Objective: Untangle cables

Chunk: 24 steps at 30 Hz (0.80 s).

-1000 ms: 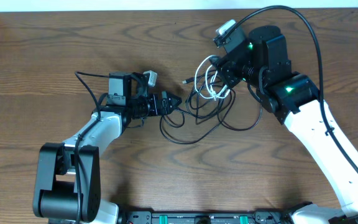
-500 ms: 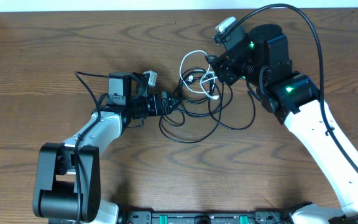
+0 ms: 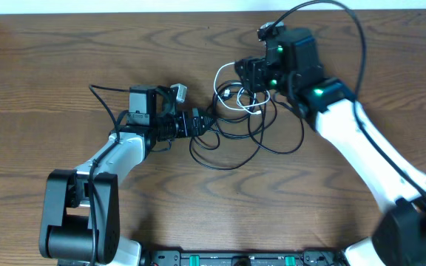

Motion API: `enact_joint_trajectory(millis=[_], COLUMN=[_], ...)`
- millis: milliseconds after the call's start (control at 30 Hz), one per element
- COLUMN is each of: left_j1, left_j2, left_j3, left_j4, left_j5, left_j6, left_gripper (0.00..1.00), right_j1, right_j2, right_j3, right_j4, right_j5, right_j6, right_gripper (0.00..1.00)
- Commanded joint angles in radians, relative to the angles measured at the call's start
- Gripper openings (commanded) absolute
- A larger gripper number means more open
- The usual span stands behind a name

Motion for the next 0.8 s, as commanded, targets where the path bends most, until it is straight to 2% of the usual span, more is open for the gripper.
enact_joint_trajectory(millis=[0, 33, 167, 267, 467, 633, 733, 767], left_j1=[0.000, 0.000, 0.000, 0.000, 0.000, 0.000, 0.000, 0.000], left_j2=[-0.003, -0.003, -0.003, -0.003, -0.003, -0.003, -0.003, -0.003], left_j3=[0.008, 0.008, 0.008, 0.008, 0.008, 0.008, 0.008, 0.008], left_j4=[-0.002, -0.002, -0.002, -0.002, -0.002, -0.002, -0.002, -0.002], left_j5=[0.001, 0.001, 0.001, 0.001, 0.001, 0.001, 0.001, 0.001], left_j6=[0.014, 0.014, 0.014, 0.014, 0.014, 0.014, 0.014, 0.014], left_gripper=[0.99, 0.99, 0.99, 0.99, 0.99, 0.99, 0.99, 0.99], right_j1=[0.006, 0.007, 0.010, 0.015, 0.027, 0.029, 0.029, 0.029], right_j2=[0.081, 0.122, 0.208, 0.272, 0.390, 0.485, 0.560, 0.576], right_j3=[0.004, 0.004, 0.004, 0.004, 0.004, 0.004, 0.004, 0.004], right_j4=[0.076, 0.127, 0.214, 0.274, 0.452, 0.673, 0.834, 0.885], right_j5=[-0.075, -0.075, -0.073, -0.074, -0.090, -0.090, -0.090, -0.090], right_j6=[0.313, 0.396, 0.569, 0.621, 0.647, 0.669, 0.713, 0.697], right_gripper=[0.69, 0.71, 0.75, 0.75, 0.78, 0.83, 0.81, 0.75])
